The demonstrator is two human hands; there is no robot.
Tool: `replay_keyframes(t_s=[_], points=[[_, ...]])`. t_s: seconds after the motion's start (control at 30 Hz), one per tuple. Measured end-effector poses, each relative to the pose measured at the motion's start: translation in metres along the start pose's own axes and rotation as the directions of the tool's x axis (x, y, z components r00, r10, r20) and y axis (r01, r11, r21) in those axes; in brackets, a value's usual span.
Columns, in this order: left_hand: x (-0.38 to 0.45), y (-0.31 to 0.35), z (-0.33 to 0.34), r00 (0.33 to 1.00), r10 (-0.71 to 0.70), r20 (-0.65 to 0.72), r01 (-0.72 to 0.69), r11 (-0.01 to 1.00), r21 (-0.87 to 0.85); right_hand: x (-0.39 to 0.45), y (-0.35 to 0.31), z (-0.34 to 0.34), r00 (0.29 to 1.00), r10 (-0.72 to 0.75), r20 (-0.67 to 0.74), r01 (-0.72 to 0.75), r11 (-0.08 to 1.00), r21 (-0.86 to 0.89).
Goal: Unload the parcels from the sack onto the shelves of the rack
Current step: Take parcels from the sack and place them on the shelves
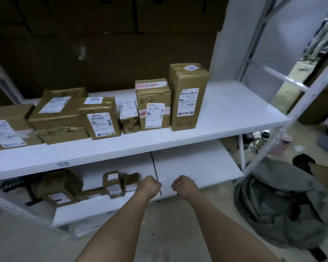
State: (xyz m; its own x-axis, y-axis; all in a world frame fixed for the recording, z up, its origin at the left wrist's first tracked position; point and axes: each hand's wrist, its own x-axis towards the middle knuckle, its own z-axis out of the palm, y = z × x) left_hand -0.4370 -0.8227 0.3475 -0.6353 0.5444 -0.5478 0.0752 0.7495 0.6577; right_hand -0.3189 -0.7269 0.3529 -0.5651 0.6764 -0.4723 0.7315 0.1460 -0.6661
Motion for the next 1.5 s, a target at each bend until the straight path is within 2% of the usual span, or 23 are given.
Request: replay_keyframes(t_s=[0.17,0.4,0.53,0.63,0.77,1.03,1.5], points=[[-0.015,0.062,0.062,0.998,0.053,0.034,-0.055,0.996,0.075,-0.003,0.059,-0.073,0.997,0.033,-0.066,-0.033,0.999,0.002],[-0.03,0.161,0.198,0.99,0.106,0.09,-0.116,0.987,0.107,0.002,0.163,-0.203,0.992,0.046,-0.114,-0.05,0.998,-0.029],[-0.036,0.209,0.268,0.976,0.14,0.167,-0.164,0.976,0.141,0.0,0.223,-0.269,0.983,0.116,-0.145,-0.125,0.991,-0.057],[-0.035,0.242,0.309,0.962,0.17,0.212,-0.21,0.961,0.182,0.0,0.259,-0.307,0.972,0.174,-0.159,-0.178,0.984,-0.009],[-0.024,0.28,0.357,0.945,0.195,0.263,-0.26,0.935,0.243,0.007,0.299,-0.346,0.952,0.244,-0.185,-0.242,0.97,0.036],[0.036,0.346,0.441,0.933,0.153,0.325,-0.247,0.93,0.271,0.073,0.367,-0.416,0.929,0.334,-0.159,-0.324,0.942,0.09],[0.133,0.44,0.537,0.908,0.051,0.417,-0.203,0.922,0.329,0.198,0.433,-0.519,0.923,0.383,-0.031,-0.383,0.924,0.003]])
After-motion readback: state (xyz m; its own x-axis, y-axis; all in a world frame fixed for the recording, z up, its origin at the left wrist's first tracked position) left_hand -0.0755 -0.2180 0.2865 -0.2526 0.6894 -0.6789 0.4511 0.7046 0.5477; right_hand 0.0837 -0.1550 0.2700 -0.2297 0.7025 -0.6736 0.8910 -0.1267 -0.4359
